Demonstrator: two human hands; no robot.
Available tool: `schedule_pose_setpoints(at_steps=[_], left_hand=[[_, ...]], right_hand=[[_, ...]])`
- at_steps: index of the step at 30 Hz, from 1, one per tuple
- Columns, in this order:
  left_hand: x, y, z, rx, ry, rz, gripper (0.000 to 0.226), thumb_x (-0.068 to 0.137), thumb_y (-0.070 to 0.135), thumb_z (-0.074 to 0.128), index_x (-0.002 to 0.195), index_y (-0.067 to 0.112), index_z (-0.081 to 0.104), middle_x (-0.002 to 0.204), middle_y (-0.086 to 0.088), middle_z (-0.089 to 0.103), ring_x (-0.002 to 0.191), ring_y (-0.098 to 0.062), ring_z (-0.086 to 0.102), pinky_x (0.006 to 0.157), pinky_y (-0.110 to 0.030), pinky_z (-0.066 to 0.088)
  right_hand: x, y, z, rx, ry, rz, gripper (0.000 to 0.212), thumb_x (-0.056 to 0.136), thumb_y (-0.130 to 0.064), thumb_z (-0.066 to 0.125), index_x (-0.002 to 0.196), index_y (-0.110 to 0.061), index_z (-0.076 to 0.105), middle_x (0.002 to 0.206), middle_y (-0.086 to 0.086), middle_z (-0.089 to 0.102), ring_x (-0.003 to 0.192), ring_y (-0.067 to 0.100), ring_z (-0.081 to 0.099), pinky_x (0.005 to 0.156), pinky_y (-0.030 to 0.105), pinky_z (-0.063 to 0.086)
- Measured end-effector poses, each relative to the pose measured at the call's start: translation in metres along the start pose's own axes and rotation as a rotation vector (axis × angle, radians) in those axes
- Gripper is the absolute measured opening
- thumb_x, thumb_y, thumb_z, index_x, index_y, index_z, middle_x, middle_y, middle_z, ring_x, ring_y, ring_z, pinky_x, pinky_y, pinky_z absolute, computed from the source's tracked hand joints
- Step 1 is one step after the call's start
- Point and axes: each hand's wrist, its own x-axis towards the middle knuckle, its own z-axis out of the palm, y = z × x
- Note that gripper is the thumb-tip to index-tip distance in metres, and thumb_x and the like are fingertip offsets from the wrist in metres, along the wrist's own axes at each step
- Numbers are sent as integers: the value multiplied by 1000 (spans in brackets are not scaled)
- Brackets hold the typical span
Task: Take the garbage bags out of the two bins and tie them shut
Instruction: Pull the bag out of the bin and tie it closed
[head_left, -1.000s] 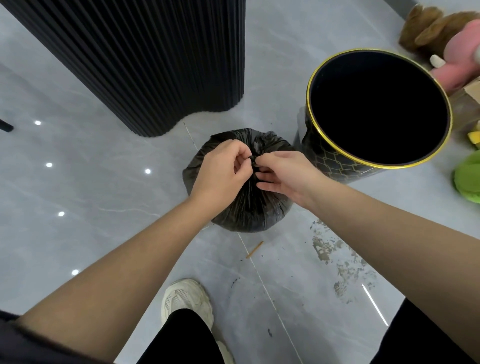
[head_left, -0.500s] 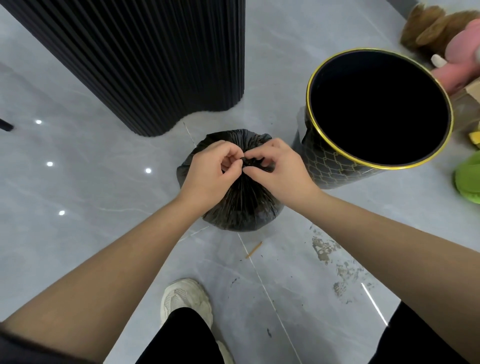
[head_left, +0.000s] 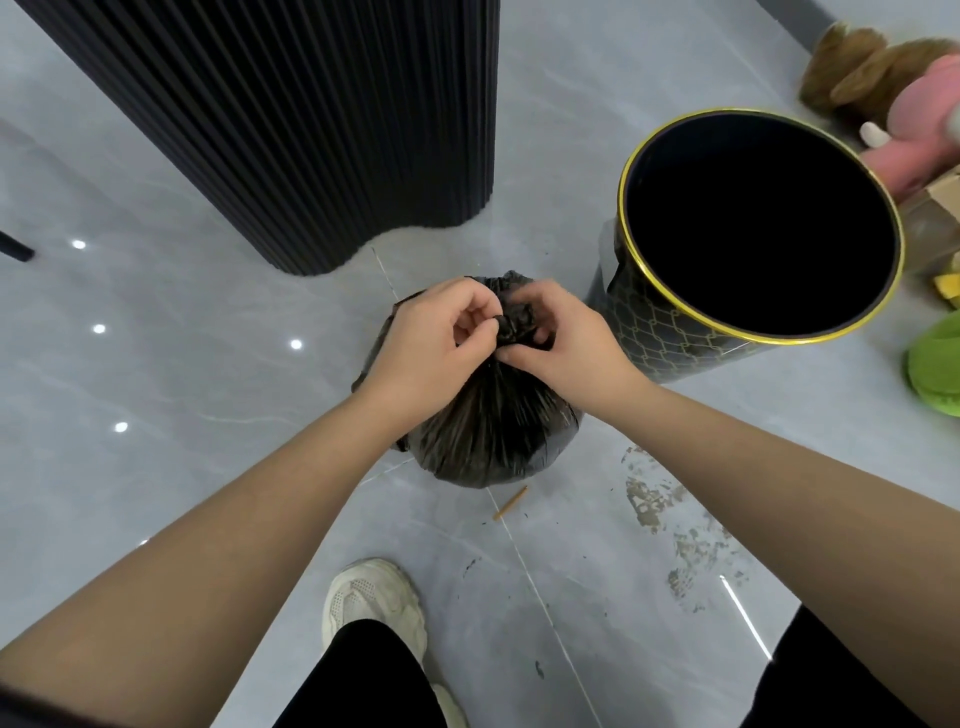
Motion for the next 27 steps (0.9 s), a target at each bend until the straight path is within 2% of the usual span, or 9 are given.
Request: schedule_pose_setpoints(at_steps=[3,6,9,13,15,18,22,24,27], left_hand=[[-3,1,1,-17,-23,14,14,86,5,57,84,18,56,81,12,54,73,1,51,67,-10,39],[-5,2,0,-38,5,24,12,86,5,55,84,17,54,81,11,52,71,-2,49,65,-12,39],[-4,5,-5,-39,80,20,7,86,6,55,88,13,58,82,9,54,73,-4,50,66,-14,41],[-1,3,-14,7,72,37,8,86,7,57,88,14,59,82,13,54,74,-1,51,67,-12,40],[-1,-6,-16,74,27,46,7,86,9,58,89,15,60,83,13,54,75,-1,52,69,-13,41],[-9,-28,-18,207,-27,33,12,86,24,60,96,19,62,88,12,52,80,-3,52,73,-23,47],[-19,-46,-18,363,-166,30,46,81,52,59,114,21,60,104,12,52,98,-5,49,82,-23,43],[-17,-49,-14,432,-172,60,40,81,39,67,114,17,60,108,5,57,102,-13,52,84,-29,44],[-9,-46,-5,458,-96,116,16,81,16,65,96,12,63,92,-2,61,89,-23,57,73,-36,46]], right_hand=[[2,0,1,-74,-40,-32,17,77,-24,75,86,-16,64,89,3,52,81,15,50,72,29,42],[2,1,2,-45,-33,-47,8,79,-16,73,79,-17,65,85,3,51,81,18,51,71,30,42],[4,0,1,-51,-7,-66,11,80,-5,66,73,-10,61,81,3,47,78,21,48,72,33,41],[3,-3,3,-11,-3,-57,25,80,-3,67,66,-19,53,81,2,48,76,18,47,71,26,38],[1,-3,5,59,1,-47,20,79,-6,71,70,-19,60,80,-4,48,74,11,50,71,17,40],[0,-3,7,88,-33,-69,12,78,-11,74,72,-18,66,81,-7,52,78,11,54,75,17,43],[1,-3,2,106,1,-51,16,79,-14,75,71,-23,64,84,-3,57,79,10,55,76,18,44],[1,-4,-2,136,7,-31,16,79,-14,74,72,-23,64,82,-6,55,77,6,53,74,12,41],[2,-6,-4,119,-19,-14,13,80,-15,74,73,-20,65,83,-6,55,77,8,53,73,13,41]])
